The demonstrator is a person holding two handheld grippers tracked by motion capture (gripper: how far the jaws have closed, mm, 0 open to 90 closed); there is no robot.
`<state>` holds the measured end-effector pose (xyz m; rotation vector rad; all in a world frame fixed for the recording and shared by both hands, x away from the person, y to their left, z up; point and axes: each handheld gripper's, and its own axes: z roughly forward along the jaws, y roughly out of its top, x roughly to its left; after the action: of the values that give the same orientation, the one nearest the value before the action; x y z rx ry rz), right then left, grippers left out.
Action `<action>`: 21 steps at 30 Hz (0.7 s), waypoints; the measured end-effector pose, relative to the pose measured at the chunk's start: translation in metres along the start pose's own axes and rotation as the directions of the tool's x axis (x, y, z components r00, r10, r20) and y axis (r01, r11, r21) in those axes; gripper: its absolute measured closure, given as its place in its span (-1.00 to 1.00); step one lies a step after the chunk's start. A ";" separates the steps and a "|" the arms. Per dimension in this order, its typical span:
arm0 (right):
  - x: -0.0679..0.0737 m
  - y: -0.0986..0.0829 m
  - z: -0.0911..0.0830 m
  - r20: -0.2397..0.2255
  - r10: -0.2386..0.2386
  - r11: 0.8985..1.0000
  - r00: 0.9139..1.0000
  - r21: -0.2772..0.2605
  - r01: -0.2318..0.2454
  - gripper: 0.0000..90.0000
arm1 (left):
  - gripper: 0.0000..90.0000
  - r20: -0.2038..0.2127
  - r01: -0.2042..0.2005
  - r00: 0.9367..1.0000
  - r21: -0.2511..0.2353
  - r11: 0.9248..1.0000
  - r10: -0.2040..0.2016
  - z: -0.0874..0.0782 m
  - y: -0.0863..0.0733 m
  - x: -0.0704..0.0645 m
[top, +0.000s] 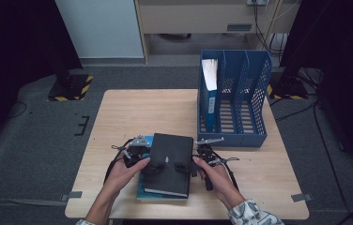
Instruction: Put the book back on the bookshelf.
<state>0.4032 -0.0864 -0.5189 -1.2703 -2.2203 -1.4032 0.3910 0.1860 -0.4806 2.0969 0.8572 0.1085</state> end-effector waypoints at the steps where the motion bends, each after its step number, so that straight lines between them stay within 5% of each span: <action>1: 0.002 0.001 -0.001 0.009 -0.013 1.000 1.000 -0.009 0.013 -0.99 | -0.84 -0.004 -0.001 1.000 -0.010 1.000 0.001 -0.001 0.000 0.000; 21: 0.035 0.040 -0.011 0.129 -0.191 0.979 0.973 -0.042 0.198 -0.82 | -0.37 -0.067 0.011 0.998 -0.105 0.994 -0.018 -0.033 0.013 0.011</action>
<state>0.4098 -0.0693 -0.4684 -1.2160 -2.4655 -1.4997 0.3948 0.2096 -0.4523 1.9982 0.8879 0.2140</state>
